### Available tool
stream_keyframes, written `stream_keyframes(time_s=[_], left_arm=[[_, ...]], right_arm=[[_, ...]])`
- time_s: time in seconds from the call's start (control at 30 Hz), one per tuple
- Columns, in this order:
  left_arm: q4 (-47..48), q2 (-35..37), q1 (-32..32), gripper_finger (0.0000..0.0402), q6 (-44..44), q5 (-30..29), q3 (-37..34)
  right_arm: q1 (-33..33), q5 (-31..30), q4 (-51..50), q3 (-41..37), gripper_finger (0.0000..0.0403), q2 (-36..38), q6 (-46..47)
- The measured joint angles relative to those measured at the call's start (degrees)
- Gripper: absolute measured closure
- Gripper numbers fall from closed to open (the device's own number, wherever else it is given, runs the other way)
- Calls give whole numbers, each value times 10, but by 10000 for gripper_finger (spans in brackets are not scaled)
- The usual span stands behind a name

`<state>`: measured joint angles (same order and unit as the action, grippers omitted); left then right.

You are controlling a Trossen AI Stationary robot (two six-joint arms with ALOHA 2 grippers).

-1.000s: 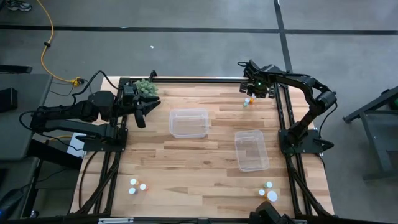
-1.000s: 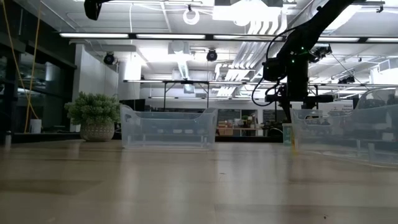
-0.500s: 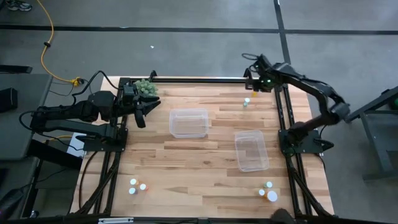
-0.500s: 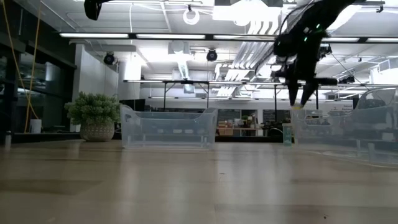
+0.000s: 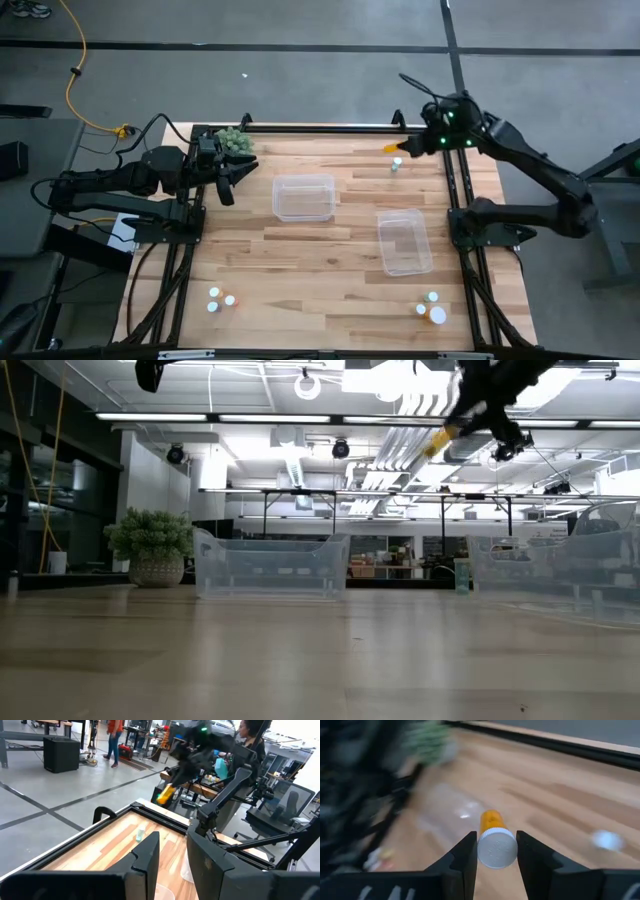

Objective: Pick and place medicine bottles into bin by pill shape (circle, oval)
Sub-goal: Put the top orange tablet bottle into the bottom transparent bin

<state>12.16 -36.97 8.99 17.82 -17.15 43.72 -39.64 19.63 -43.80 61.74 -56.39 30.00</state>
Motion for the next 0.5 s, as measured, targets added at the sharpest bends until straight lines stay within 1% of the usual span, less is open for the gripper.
stream_keyframes(time_s=[0.07, 0.2, 0.27, 0.4, 0.5], left_arm=[[0, 0, 0, 312, 0, 0, 0], [-1, 0, 0, 312, 0, 0, 0], [-1, 0, 0, 312, 0, 0, 0], [-1, 0, 0, 312, 0, 0, 0], [-1, 0, 0, 312, 0, 0, 0]], right_arm=[[43, 10, 17, 8, 297, 8, 0], [132, -8, -5, 62, 297, 5, -15], [174, -33, -44, 97, 297, -4, -20], [245, -90, -156, 159, 297, -24, -13], [293, -113, -217, 172, 297, -36, 22]])
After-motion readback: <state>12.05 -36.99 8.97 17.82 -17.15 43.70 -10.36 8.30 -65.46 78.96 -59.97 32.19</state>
